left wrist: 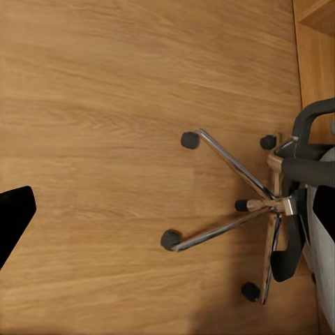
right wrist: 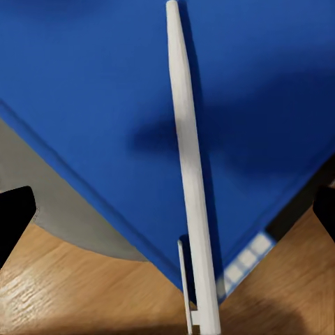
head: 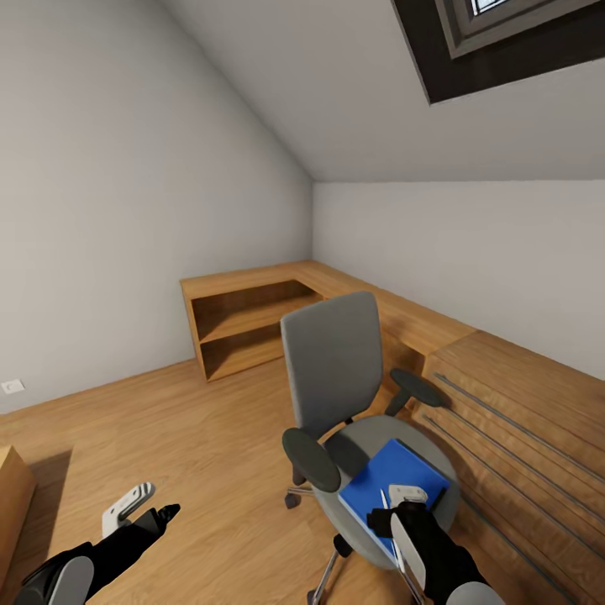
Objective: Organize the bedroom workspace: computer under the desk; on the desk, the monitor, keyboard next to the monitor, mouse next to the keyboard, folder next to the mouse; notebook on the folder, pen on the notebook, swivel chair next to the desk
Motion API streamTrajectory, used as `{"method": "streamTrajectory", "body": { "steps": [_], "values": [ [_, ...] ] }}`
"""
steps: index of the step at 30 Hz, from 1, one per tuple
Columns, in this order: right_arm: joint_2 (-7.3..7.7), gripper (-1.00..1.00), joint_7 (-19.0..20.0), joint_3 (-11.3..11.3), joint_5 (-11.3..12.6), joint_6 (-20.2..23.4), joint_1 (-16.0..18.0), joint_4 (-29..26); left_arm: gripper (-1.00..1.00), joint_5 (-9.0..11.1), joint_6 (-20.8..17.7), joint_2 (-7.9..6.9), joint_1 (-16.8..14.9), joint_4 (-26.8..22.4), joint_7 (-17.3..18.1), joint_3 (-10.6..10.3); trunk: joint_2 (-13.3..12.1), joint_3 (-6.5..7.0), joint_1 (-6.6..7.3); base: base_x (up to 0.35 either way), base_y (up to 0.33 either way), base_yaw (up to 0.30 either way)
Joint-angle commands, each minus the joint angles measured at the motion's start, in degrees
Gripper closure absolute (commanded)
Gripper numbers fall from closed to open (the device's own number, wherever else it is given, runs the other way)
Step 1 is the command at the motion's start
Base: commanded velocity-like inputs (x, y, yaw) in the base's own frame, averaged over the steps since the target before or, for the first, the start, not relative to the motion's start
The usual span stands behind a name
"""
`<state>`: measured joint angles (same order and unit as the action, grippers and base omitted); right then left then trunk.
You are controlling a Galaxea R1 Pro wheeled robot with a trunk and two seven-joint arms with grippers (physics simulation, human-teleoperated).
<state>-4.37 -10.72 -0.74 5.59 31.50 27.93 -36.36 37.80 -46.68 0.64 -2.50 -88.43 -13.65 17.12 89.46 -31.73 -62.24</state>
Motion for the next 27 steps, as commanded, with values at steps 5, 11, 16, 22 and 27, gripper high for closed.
{"method": "streamTrajectory", "body": {
  "steps": [5, 11, 16, 22, 27],
  "values": [
    [0.12, -1.0, -0.44, -0.13, 1.04, 0.03, 0.02, -0.11, -1.0, 0.6, -0.24, 0.06, -0.05, -0.07, -0.49, 0.0, 0.03, -0.07, 0.0, 0.0, 0.0, 0.004],
    [0.24, -1.0, -0.44, -0.19, 1.09, 0.05, 0.02, -0.04, -1.0, 0.6, -0.17, 0.06, -0.05, -0.07, -0.5, -0.06, 0.03, -0.07, 0.0, 0.0, 0.0, 0.0],
    [1.25, -1.0, -0.43, -0.2, 1.13, 0.12, 0.02, -0.07, -1.0, 0.55, -0.17, 0.06, -0.05, -0.07, -0.56, -0.06, 1.24, -0.61, -0.66, 0.0, 0.0, 0.0],
    [2.32, -1.0, -0.44, -0.16, 1.11, 0.21, 0.02, -0.11, -1.0, 0.59, -0.23, 0.06, -0.05, -0.07, -0.46, -0.06, 1.64, -0.79, -0.88, 0.0, 0.0, 0.0],
    [2.79, -1.0, -0.4, -0.14, 1.29, 0.32, 0.02, -0.07, -1.0, 0.6, -0.25, 0.06, -0.05, -0.07, -0.42, -0.06, 1.64, -0.79, -0.88, 0.0, 0.0, 0.0]
  ]
}}
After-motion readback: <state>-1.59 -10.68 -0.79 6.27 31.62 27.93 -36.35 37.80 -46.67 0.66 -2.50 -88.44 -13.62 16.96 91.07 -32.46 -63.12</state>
